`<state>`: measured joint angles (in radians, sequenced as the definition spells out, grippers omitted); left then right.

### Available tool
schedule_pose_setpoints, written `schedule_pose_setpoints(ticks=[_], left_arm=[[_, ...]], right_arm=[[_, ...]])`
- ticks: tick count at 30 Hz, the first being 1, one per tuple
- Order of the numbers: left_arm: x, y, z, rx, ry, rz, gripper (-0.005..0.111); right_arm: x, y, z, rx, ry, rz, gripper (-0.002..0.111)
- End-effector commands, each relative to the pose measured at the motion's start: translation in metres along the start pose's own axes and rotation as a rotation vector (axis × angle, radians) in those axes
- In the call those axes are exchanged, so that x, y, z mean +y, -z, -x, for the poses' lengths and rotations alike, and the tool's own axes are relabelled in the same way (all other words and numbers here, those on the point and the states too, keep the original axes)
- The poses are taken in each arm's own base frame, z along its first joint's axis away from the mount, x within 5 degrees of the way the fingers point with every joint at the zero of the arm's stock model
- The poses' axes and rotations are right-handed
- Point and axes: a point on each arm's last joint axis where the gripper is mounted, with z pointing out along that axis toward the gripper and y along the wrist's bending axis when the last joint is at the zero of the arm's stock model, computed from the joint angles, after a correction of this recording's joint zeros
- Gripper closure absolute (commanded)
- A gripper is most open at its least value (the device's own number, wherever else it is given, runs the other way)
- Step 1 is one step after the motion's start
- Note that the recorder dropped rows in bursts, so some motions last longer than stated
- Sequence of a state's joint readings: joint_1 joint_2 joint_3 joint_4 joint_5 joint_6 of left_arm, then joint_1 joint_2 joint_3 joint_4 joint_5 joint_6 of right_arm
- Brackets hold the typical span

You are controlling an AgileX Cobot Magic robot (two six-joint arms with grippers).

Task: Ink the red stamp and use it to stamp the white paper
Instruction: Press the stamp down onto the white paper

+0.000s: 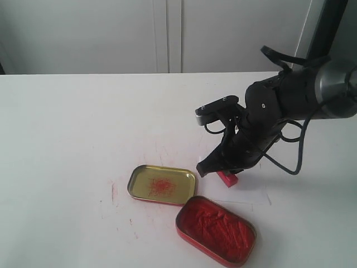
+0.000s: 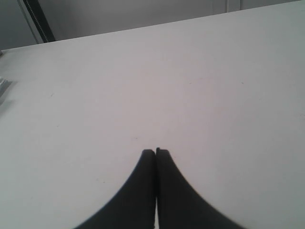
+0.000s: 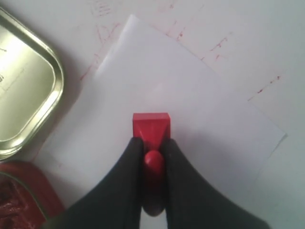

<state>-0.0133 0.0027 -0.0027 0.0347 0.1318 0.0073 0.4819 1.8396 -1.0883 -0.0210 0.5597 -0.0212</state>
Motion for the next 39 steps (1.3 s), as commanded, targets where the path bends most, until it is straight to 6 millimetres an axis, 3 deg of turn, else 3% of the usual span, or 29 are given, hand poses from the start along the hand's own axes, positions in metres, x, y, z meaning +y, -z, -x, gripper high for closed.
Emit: schedule_pose_setpoints(ticks=[1,6,27,39], left_arm=[[0.0,0.0,-0.001,0.0,0.003,0.001,0.107],[0.0,0.0,-0.001,0.0,0.003,0.001,0.107],[0.0,0.0,-0.001,0.0,0.003,0.001,0.107],[0.0,0.0,-0.001,0.0,0.003,0.001,0.107]], right_arm=[[-0.002,-0.013,-0.002,0.035,0.0,-0.003,0.108],[-0.001,-0.036,-0.009,0.103,0.001,0.0,0.108],[0.001,-0.085,-0.038,0.332,0.003,0.008,0.108],[0.001,-0.09,-0.041,0.347,0.005,0.009,0.108]])
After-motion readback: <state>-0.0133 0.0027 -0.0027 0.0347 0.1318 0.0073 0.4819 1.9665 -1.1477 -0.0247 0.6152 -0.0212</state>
